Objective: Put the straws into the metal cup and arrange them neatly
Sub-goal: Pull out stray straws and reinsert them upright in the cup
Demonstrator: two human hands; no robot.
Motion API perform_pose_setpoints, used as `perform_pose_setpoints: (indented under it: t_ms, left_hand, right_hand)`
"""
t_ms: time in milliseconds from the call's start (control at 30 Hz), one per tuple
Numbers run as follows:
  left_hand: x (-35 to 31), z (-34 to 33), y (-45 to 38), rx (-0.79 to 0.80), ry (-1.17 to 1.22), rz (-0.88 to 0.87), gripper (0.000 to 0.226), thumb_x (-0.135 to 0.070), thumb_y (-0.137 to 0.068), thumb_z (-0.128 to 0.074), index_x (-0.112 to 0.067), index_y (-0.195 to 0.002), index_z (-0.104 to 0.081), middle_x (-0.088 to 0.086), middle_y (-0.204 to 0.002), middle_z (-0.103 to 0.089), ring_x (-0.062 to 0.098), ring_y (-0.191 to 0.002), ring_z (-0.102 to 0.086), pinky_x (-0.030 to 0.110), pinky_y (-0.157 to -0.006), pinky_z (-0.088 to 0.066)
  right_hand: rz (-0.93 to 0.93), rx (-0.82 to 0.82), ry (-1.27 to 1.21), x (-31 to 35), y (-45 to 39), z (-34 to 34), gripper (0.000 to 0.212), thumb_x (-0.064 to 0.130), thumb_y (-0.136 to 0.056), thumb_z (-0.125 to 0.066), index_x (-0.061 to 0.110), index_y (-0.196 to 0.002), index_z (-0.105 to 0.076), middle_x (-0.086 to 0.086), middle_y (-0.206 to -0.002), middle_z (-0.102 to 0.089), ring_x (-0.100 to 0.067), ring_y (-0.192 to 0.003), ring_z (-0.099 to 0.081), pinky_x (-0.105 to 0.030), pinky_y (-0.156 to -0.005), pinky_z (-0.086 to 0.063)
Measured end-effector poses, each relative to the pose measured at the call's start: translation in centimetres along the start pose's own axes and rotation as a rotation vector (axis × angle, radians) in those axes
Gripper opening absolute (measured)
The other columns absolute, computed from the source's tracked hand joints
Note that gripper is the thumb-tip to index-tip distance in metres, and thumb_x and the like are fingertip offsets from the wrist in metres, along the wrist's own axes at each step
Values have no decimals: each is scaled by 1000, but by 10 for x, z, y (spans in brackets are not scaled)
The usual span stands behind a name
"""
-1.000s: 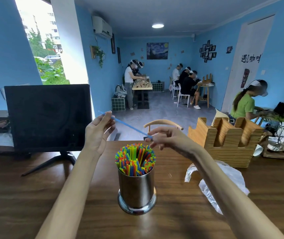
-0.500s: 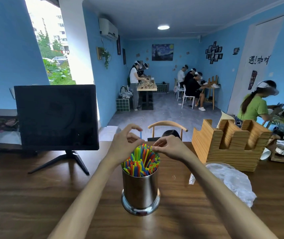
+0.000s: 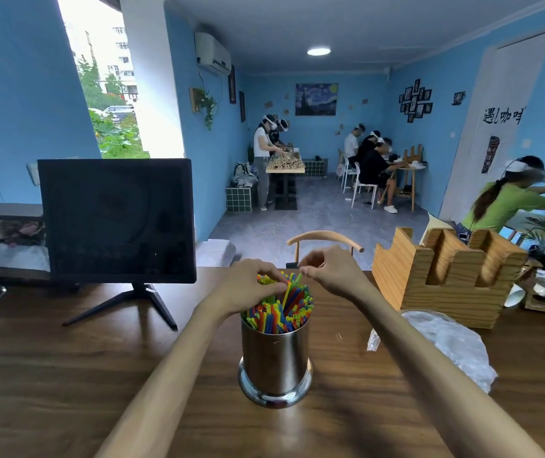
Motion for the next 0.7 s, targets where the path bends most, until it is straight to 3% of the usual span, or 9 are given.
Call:
perform_pose_setpoints:
  t_ms: [133, 267, 367, 533, 700]
  left_hand:
    - [-6, 1, 4, -88, 128, -14, 25, -38, -92, -73, -32, -116, -75, -26, -98, -67, -17, -91, -59, 4, -74, -43]
    - [-13, 0, 4, -140, 154, -25, 38, -42, -94, -69, -33, -131, -68, -19, -116, -68, -6, -103, -61, 11, -85, -43]
    - [-17, 0, 4, -145, 94, -33, 24, -37, -99, -63, -30, -118, -75, -21, -105, -69, -6, -98, -61, 14, -84, -43]
    - [-9, 0, 6, -91, 128, -39, 16, -36, -99, -63, -29, -98, -77, -19, -90, -73, -8, -89, -63, 13, -76, -44]
    - [4, 29, 13, -387, 559, 55, 7, -14, -88, -77, -19, -92, -78, -14, -78, -75, -5, -70, -64, 8, -66, -47]
  right_hand:
    - [55, -284, -228, 28, 4, 30, 6, 18, -92, -72, 20, -93, -77, 9, -80, -73, -1, -66, -65, -25, -62, -53]
    - [163, -414, -388, 60, 7, 53, 10, 16, -92, -73, 26, -91, -76, 11, -81, -74, -15, -76, -71, -34, -70, -60]
    - [212, -455, -512, 73, 9, 59, 10, 15, -93, -73, 25, -95, -76, 7, -80, -75, -15, -75, -72, -41, -70, -62]
    - [211, -593, -660, 72, 9, 67, 13, 10, -96, -69, 22, -99, -75, 4, -81, -75, -11, -69, -71, -31, -70, -61]
    - [97, -556, -766, 50, 12, 61, 15, 12, -99, -64, 21, -105, -74, -1, -82, -73, -10, -68, -68, -21, -61, -55]
Point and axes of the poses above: each hand's wrist, its own y-axis away from the middle knuckle, its own z-axis out of the back of the hand, x = y × z, the point moved 3 cm from there along -y, towards the middle knuckle
